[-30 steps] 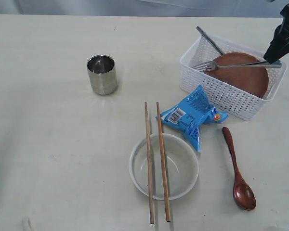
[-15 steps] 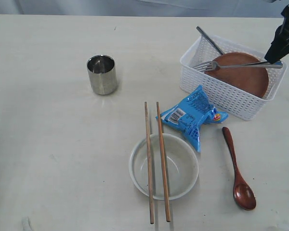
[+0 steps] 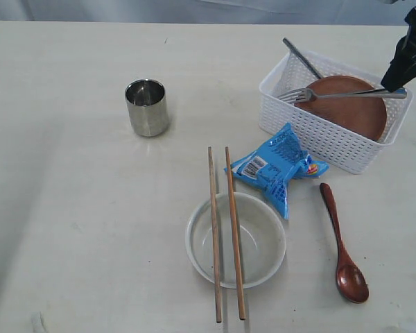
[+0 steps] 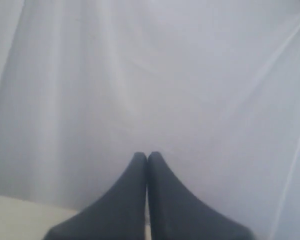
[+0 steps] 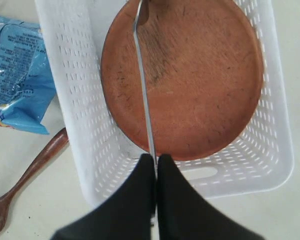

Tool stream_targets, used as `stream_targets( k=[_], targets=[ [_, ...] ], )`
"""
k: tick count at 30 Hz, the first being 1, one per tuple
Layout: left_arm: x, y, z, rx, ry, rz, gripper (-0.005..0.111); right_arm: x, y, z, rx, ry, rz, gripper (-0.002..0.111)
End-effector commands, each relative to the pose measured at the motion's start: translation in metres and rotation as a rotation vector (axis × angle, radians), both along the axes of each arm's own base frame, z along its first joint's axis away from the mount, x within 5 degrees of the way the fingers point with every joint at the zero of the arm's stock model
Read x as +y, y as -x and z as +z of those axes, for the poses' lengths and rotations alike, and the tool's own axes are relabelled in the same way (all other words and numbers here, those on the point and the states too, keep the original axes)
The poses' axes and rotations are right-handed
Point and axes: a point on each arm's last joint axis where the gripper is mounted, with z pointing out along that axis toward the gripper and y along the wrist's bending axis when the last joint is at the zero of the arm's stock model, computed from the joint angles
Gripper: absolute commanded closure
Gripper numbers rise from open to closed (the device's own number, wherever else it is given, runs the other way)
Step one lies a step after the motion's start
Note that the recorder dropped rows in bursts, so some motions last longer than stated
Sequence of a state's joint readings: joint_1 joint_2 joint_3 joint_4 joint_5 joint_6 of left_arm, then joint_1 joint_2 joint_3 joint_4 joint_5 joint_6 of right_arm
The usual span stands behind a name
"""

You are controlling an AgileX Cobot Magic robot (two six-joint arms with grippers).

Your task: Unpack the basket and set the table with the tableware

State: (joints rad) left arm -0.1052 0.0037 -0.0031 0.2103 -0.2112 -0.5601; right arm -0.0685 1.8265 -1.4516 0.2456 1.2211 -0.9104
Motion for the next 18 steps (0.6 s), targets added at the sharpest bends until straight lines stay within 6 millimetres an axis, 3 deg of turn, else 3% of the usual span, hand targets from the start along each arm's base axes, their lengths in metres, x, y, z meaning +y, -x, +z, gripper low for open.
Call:
stream_targets(
  k=[1, 5, 10, 14, 18],
  targets=[
    [-0.001, 0.004, 0.009, -0.093, 0.155, -0.064, 0.107, 0.0, 0.001, 0.003, -0.009, 0.004, 0.004, 0.109],
    [0.005, 0.007, 0.017, -0.161, 0.452, -0.13, 0.107, 0.001, 0.001, 0.003, -0.011, -0.006, 0.005, 0.109],
    [0.007, 0.01, 0.021, -0.21, 0.476, -0.138, 0.107, 0.002, 0.001, 0.003, -0.012, -0.016, 0.004, 0.109],
    [0.002, -0.003, 0.034, -0.097, 0.356, -0.1, 0.107, 0.002, 0.001, 0.003, -0.009, -0.018, -0.01, 0.109],
    [-0.011, -0.039, 0.064, 0.034, 0.132, -0.114, 0.107, 0.002, 0.001, 0.004, -0.007, -0.022, -0.018, 0.109]
  ],
)
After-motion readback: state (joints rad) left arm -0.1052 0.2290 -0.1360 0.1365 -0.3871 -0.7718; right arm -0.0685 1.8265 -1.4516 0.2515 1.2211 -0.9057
